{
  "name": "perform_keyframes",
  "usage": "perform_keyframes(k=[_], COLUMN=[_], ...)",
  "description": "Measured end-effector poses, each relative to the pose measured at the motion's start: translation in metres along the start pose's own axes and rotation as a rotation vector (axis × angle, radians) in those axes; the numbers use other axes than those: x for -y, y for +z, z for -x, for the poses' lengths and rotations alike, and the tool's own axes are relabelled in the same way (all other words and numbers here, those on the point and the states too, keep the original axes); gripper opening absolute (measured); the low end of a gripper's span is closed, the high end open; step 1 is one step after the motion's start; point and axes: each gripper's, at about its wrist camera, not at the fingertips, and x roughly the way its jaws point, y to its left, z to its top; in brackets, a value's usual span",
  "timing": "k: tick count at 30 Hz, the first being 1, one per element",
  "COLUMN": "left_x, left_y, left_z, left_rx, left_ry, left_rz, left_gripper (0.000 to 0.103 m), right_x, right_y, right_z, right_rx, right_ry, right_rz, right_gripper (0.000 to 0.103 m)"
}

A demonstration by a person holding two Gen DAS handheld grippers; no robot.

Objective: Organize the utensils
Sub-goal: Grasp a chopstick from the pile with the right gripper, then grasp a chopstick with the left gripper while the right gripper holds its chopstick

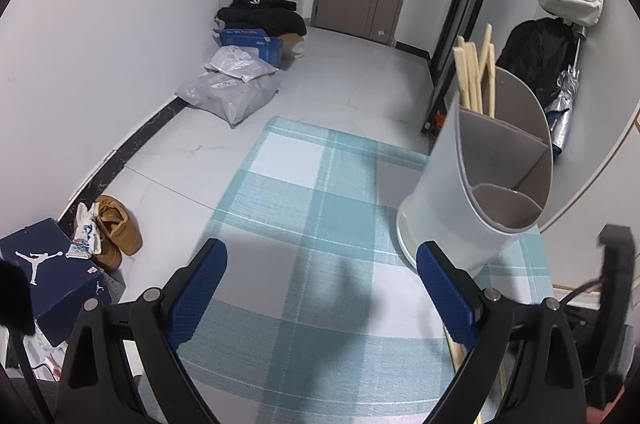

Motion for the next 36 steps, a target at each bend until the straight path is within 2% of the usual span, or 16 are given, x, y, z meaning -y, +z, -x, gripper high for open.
perform_keyframes(k=[8,18,22,26,27,36], left_x=[0.021,0.055,0.062,0.067,0.068,0.074], left_y=[-0.015,-0.039,-0.044,-0.052,-0.053,-0.052], left_z=[-0.023,-0.042,-0.047,-0.052,-0.050,-0.050], left_rx=[-0.149,-0.296,-0.322,-0.353,-0.335,-0.346], left_ry=[-0.080,-0.095,-0.075,-0.016,-0.010,0.015], left_rz=[-0.051,-0.145,-0.158,-0.170,-0.176,-0.170], left_gripper=[0.094,0.094,0.094,0.094,0.094,0.094], right_x=[0.032,0.074,0.083,0.087,0.088,0.090], right_y=[0.007,0.003,-0.001,-0.006,-0.007,-0.015], right_z=[0.032,0.071,0.085,0.101,0.103,0.115], right_rx=[0.109,0.229,0.273,0.301,0.305,0.330], right_ry=[0.101,0.237,0.253,0.254,0.256,0.252], right_rz=[-0.147,-0.338,-0.372,-0.374,-0.374,-0.342], right_gripper=[0.005,0.005,0.005,0.005,0.006,0.005])
